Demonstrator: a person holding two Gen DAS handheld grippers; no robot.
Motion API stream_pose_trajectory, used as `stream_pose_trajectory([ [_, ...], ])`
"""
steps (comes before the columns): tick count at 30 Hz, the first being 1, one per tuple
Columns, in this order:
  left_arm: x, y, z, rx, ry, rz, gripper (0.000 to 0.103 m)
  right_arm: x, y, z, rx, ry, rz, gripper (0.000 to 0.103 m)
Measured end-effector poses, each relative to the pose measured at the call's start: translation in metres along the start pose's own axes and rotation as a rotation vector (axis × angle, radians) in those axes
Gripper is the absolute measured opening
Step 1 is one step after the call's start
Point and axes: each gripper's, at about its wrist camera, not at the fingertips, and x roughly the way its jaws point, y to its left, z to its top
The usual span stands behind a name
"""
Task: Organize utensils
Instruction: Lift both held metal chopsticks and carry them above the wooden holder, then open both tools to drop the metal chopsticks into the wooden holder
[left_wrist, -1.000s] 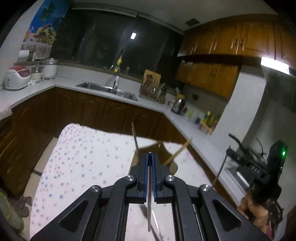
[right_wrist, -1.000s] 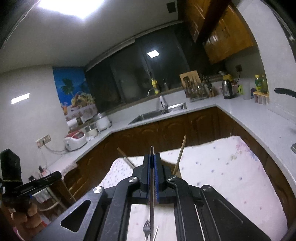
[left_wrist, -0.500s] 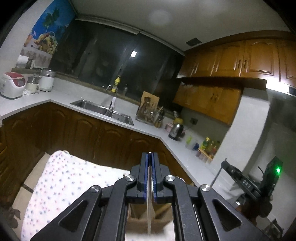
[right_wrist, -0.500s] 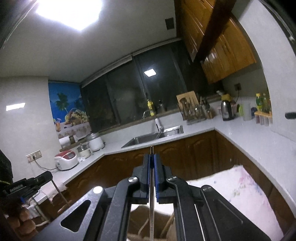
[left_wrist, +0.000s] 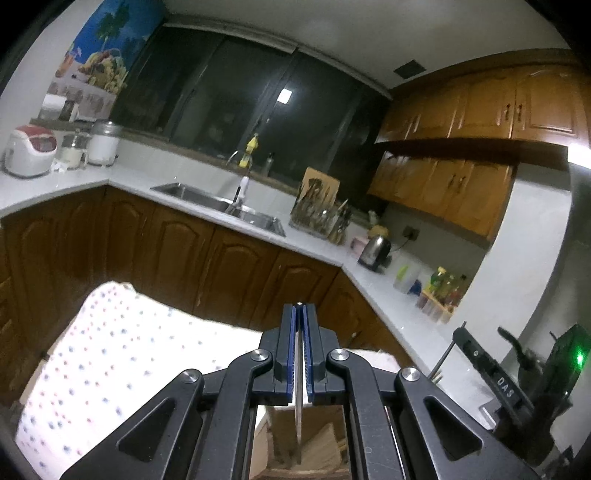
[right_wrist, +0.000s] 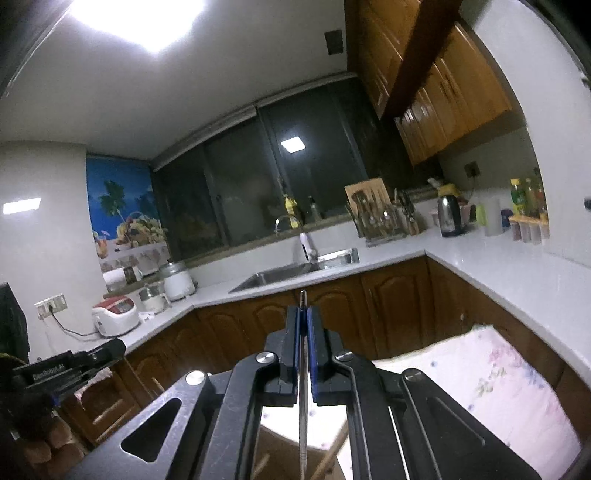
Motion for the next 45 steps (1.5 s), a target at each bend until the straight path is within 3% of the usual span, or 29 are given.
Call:
stream_pose_trajectory([
  [8,0.006,0.014,-0.016,-0.021,0.052,0.017,0.002,-0.017,-0.008,-0.034,0.015,-0.021,-0.040,0.004],
  [16,0.001,0.012,-0.013,-0.010,0.080,0.012,0.002,-0.010,-0.026,-0.052,0.082,0.099,-0.060,0.005],
  [28,0.006,0.012,-0.006,0.014,0.137,0.014,0.002,-0.005,-0.029,-0.045,0.096,0.157,-0.055,0.005],
  [32,0.006,0.014,-0.002,0.000,0.150,0.017,0.006,-0.005,-0.030,-0.044,0.110,0.171,-0.057,0.011],
  [33,0.006,0.012,-0.002,-0.002,0.152,0.019,0.009,-0.006,-0.030,-0.044,0.113,0.174,-0.060,0.016],
  [34,0.004,0.012,0.000,-0.004,0.154,0.026,0.012,-0.007,-0.032,-0.044,0.122,0.173,-0.061,0.029],
  [35,0.003,0.012,0.000,-0.009,0.153,0.037,0.024,-0.009,-0.033,-0.044,0.135,0.170,-0.050,0.040],
  [36,0.002,0.012,0.000,-0.015,0.149,0.043,0.040,-0.011,-0.034,-0.044,0.148,0.165,-0.036,0.060],
  [39,-0.009,0.013,0.003,-0.036,0.127,0.052,0.055,-0.018,-0.034,-0.042,0.155,0.148,-0.030,0.067],
  [42,-0.019,0.014,0.000,-0.052,0.124,0.058,0.075,-0.024,-0.035,-0.040,0.175,0.139,-0.006,0.084],
  [44,-0.028,0.014,-0.002,-0.058,0.126,0.082,0.086,-0.031,-0.034,-0.038,0.180,0.130,-0.001,0.090],
  [45,-0.033,0.013,-0.003,-0.056,0.124,0.092,0.088,-0.034,-0.034,-0.037,0.185,0.129,0.005,0.095],
])
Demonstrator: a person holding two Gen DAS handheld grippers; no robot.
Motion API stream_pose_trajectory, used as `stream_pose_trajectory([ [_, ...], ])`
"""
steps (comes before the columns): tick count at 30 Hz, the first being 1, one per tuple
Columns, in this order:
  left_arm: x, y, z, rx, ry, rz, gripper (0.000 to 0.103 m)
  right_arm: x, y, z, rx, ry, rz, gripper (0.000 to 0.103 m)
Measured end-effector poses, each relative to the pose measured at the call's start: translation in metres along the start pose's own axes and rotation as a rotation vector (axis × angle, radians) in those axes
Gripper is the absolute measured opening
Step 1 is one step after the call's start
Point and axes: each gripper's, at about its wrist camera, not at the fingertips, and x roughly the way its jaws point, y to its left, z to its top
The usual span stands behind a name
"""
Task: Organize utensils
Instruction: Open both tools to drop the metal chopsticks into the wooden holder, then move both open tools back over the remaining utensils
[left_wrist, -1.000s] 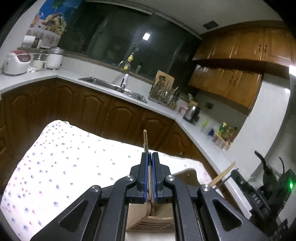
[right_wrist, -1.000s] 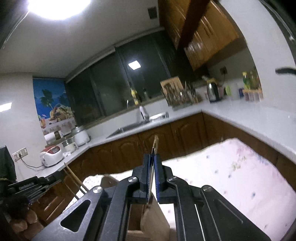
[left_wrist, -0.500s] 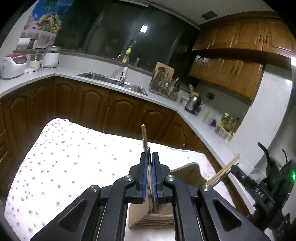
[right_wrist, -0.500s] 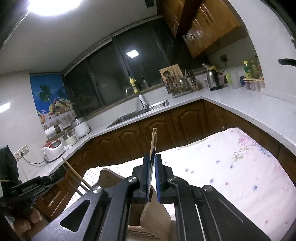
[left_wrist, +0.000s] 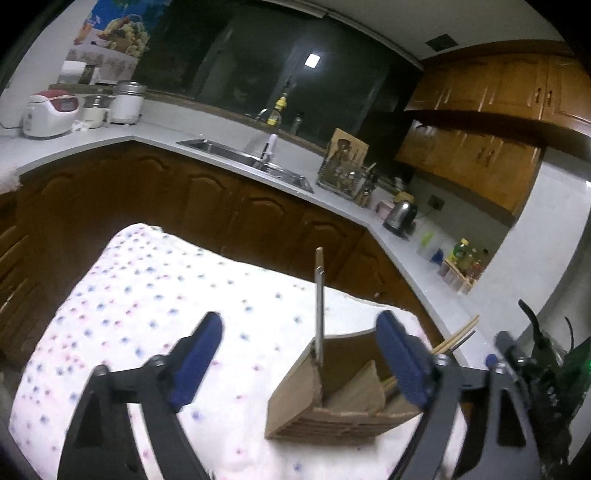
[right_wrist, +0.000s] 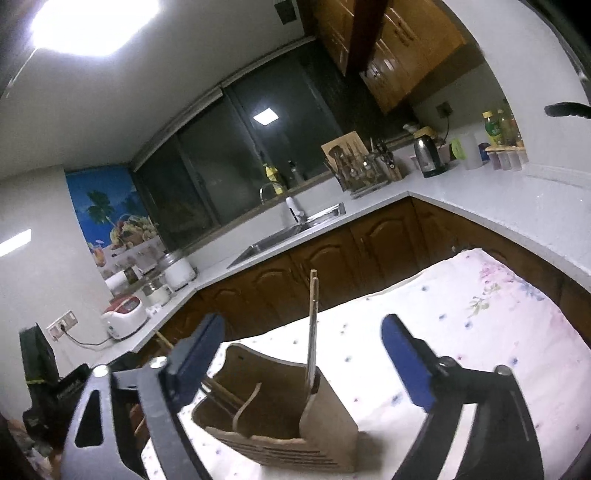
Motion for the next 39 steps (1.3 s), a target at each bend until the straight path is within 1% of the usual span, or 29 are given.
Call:
stream_pose_trajectory([
  [1,-0.005,0.001,-0.002,0.001,-0.003,0.007,0.088,-0.004,0.000,0.000,0.006,0.001,0.008,0.098],
  [3,-0.015,0.001,-0.007,0.003,-0.003,0.023,0.098,-0.012,0.001,0.000,0.010,-0.002,0.016,0.099],
  [4,-0.021,0.002,-0.011,0.003,-0.001,0.037,0.099,-0.017,0.003,-0.001,0.005,-0.001,0.015,0.099],
  [7,-0.039,0.003,-0.021,0.004,0.002,0.044,0.099,-0.028,0.006,-0.004,-0.003,0.017,0.027,0.100],
  [10,-0.055,0.003,-0.030,0.011,0.030,0.063,0.100,-0.044,0.010,-0.009,-0.004,0.038,0.041,0.100],
  [13,-0.077,0.001,-0.043,0.024,0.051,0.092,0.100,-0.065,0.012,-0.015,-0.008,0.047,0.038,0.100],
  [16,-0.098,-0.002,-0.050,0.040,0.069,0.106,0.100,-0.085,0.014,-0.022,-0.005,0.059,0.044,0.100],
  [20,-0.124,-0.013,-0.060,0.078,0.100,0.119,0.101,-0.108,0.015,-0.031,-0.011,0.081,0.030,0.100],
  [23,-0.143,-0.018,-0.068,0.095,0.117,0.125,0.101,-0.126,0.009,-0.040,-0.008,0.092,0.006,0.100],
  [27,-0.162,-0.018,-0.079,0.087,0.142,0.132,0.101,-0.147,-0.002,-0.054,0.016,0.111,-0.027,0.100],
  [30,-0.168,-0.016,-0.084,0.083,0.171,0.134,0.101,-0.159,-0.009,-0.065,0.026,0.125,-0.065,0.100],
  [33,-0.176,-0.019,-0.089,0.078,0.183,0.133,0.101,-0.167,-0.012,-0.076,0.005,0.141,-0.127,0.100],
  [39,-0.186,-0.025,-0.104,0.103,0.211,0.146,0.101,-0.178,-0.016,-0.097,-0.009,0.170,-0.157,0.100],
])
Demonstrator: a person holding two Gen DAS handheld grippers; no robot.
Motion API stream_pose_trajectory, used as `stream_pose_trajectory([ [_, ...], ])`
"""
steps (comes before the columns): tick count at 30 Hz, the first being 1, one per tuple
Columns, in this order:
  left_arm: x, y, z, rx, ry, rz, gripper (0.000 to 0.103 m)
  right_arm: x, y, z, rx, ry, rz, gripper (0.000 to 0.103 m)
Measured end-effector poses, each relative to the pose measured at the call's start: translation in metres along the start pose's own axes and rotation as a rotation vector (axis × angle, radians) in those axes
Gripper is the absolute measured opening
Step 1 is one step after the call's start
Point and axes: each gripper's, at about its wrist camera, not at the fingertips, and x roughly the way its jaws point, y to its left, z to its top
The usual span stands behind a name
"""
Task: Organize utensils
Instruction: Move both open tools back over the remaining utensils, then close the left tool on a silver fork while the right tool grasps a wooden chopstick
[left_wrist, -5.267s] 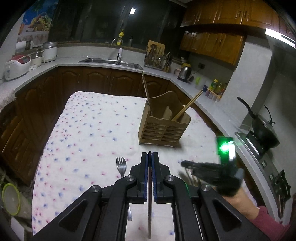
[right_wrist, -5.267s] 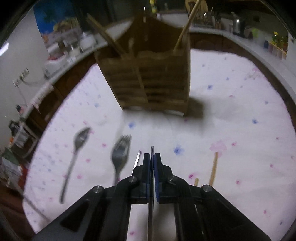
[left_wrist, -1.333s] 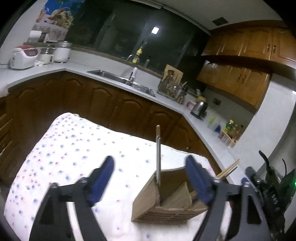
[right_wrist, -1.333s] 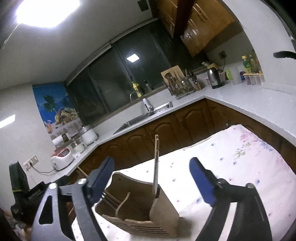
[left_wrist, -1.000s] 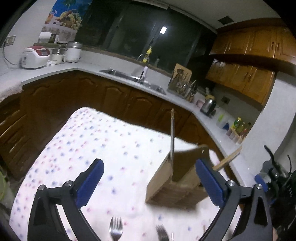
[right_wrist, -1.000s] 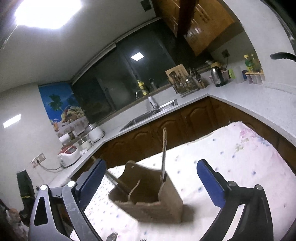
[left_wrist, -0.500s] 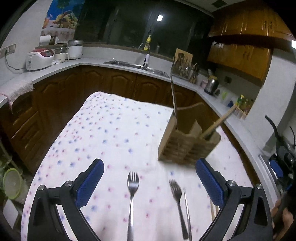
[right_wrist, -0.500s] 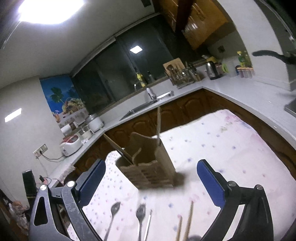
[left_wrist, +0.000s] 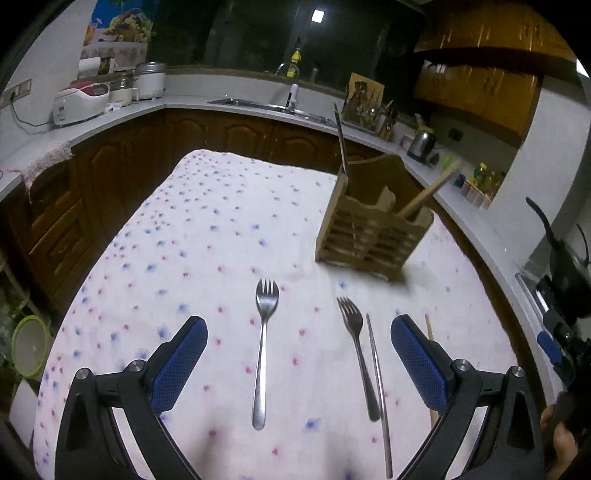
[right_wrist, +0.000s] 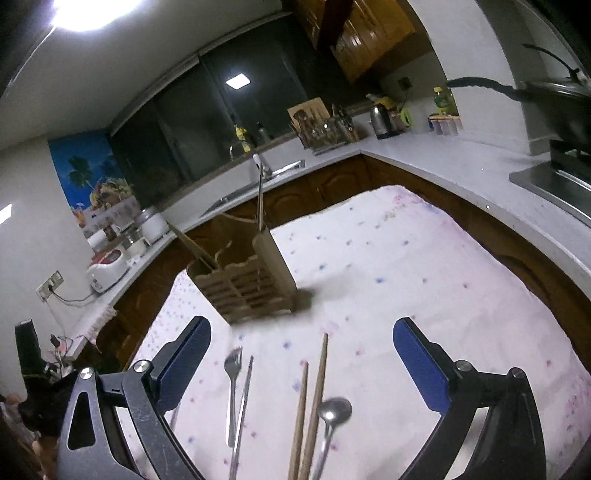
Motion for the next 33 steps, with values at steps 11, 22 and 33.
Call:
stream_pose_trajectory([
  [11,0.010,-0.017,-0.009,0.030,0.061,0.014,0.101,0.009,0.000,-0.017,-0.040,0.080,-0.018,0.100],
  [22,0.037,-0.026,-0.005,0.049,0.109,0.003,0.100,0.024,0.000,-0.021,-0.050,0.130,-0.016,0.100],
  [33,0.086,-0.047,0.003,0.097,0.191,-0.027,0.098,0.054,-0.005,-0.022,-0.057,0.197,-0.032,0.099],
])
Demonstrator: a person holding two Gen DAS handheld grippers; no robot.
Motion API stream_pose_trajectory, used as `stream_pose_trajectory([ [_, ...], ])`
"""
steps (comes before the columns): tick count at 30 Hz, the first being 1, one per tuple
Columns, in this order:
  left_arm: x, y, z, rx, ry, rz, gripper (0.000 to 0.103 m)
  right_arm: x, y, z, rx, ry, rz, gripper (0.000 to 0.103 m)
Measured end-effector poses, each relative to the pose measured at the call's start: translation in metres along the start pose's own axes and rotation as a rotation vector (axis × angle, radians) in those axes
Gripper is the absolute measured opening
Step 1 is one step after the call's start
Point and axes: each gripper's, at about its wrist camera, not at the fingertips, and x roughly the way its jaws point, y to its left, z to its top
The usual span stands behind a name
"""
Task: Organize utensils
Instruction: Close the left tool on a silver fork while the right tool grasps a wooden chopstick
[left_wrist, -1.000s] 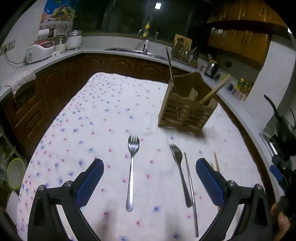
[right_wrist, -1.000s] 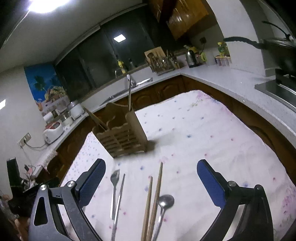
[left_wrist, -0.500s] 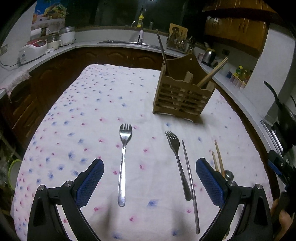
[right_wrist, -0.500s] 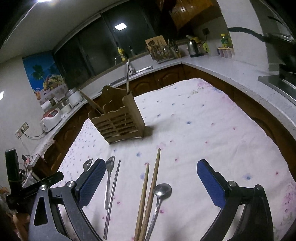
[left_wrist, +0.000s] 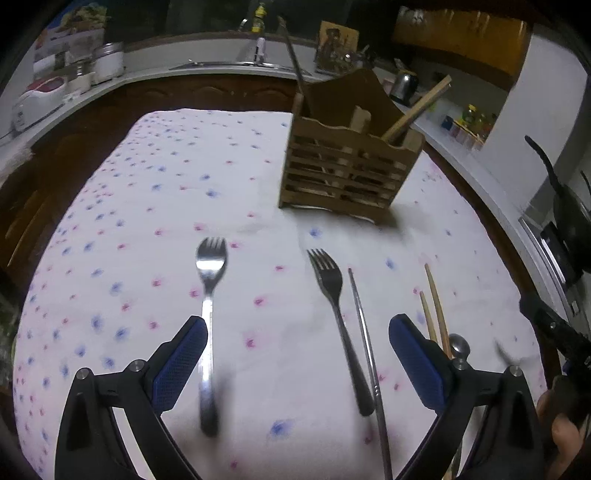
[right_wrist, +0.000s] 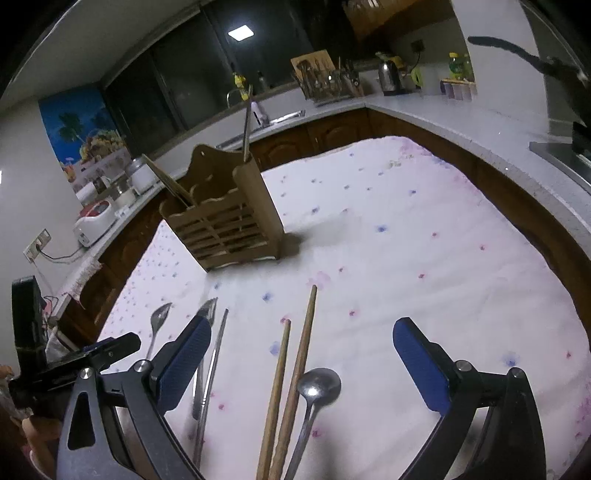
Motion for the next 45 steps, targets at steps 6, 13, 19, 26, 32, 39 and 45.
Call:
stream_pose_trajectory([
  [6,0.029,-0.008,0.011,0.009,0.046,-0.016,0.090,0.021,-0.001,0.002,-0.007,0.051,0.010,0.095],
  [13,0.059,-0.016,0.026,0.032,0.080,-0.009,0.087,0.054,-0.004,0.006,-0.006,0.125,0.005,0.071],
  [19,0.085,-0.018,0.038,0.036,0.121,0.000,0.079,0.077,-0.005,0.011,-0.021,0.175,-0.010,0.053],
  [26,0.111,-0.018,0.047,0.024,0.169,0.009,0.077,0.106,-0.006,0.019,-0.045,0.238,-0.034,0.040],
  [32,0.129,-0.024,0.050,0.060,0.201,0.046,0.064,0.122,-0.006,0.022,-0.064,0.268,-0.057,0.032],
  [39,0.137,-0.037,0.053,0.107,0.203,0.084,0.040,0.128,0.007,0.020,-0.155,0.273,-0.113,0.026],
  [45,0.140,-0.041,0.054,0.105,0.201,0.070,0.028,0.130,0.014,0.018,-0.216,0.269,-0.161,0.008],
])
